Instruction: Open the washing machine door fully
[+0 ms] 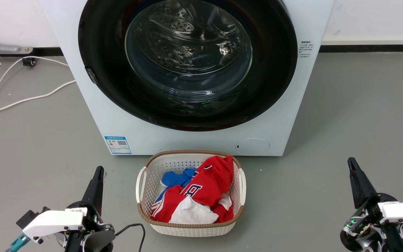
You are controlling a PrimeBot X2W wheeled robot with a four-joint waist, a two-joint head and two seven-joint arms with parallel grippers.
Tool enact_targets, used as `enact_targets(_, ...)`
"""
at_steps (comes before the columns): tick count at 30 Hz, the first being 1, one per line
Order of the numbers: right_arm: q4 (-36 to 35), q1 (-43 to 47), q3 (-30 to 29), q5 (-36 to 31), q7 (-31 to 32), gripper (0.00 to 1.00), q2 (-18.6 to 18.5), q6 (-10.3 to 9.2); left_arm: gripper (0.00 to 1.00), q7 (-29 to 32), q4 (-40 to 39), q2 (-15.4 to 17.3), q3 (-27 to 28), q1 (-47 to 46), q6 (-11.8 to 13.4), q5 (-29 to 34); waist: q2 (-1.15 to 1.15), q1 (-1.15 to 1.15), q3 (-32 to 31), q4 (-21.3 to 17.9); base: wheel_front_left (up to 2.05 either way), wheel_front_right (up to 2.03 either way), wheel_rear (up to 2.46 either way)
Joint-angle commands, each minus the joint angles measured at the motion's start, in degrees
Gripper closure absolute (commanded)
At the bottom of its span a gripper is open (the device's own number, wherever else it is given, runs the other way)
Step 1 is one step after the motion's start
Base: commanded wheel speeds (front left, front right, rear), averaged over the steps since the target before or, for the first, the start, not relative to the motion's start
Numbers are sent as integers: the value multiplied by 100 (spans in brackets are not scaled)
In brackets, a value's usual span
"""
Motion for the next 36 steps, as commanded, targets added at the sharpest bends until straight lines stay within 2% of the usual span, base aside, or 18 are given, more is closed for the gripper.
enact_targets(1, 8, -70, -7, -47, 14, 100, 17, 0, 100, 13, 3, -5, 10, -40, -29, -7, 0, 0, 0, 0, 0, 0, 0)
enact_targets(21, 8, -71, -23, -50, 29, 100, 30, 0, 100, 13, 3, -5, 10, -39, -29, -8, 0, 0, 0, 0, 0, 0, 0)
enact_targets(22, 1, -1, -17, -28, 6, 0, 9, 0, 0, -3, 1, 0, 0, -1, 1, 0, 0, 0, 0, 0, 0, 0, 0)
enact_targets(24, 81, 65, -8, -31, -3, 0, 16, -1, 0, -12, 83, -10, -14, 62, 8, 2, 0, 0, 0, 0, 0, 0, 0)
enact_targets(25, 139, 119, -6, -31, -3, 100, 22, -2, 100, -12, 141, -18, -19, 122, 9, 2, 0, 0, 0, 0, 0, 0, 0)
enact_targets(26, 165, 156, -5, -39, -13, 0, 25, -3, 0, -23, 165, -23, -28, 160, 9, 6, 0, 0, 0, 0, 0, 0, 0)
enact_targets(31, 109, 217, -32, -217, -162, 0, 27, -3, 0, -173, 50, -21, -54, 204, 7, 123, 0, 0, 4, 0, 0, 0, 0)
enact_targets(36, 6, 258, -108, -725, -300, 0, 28, -2, 0, -315, -57, -19, -9, 219, 17, 543, 0, 0, 10, 1, 0, 0, 0)
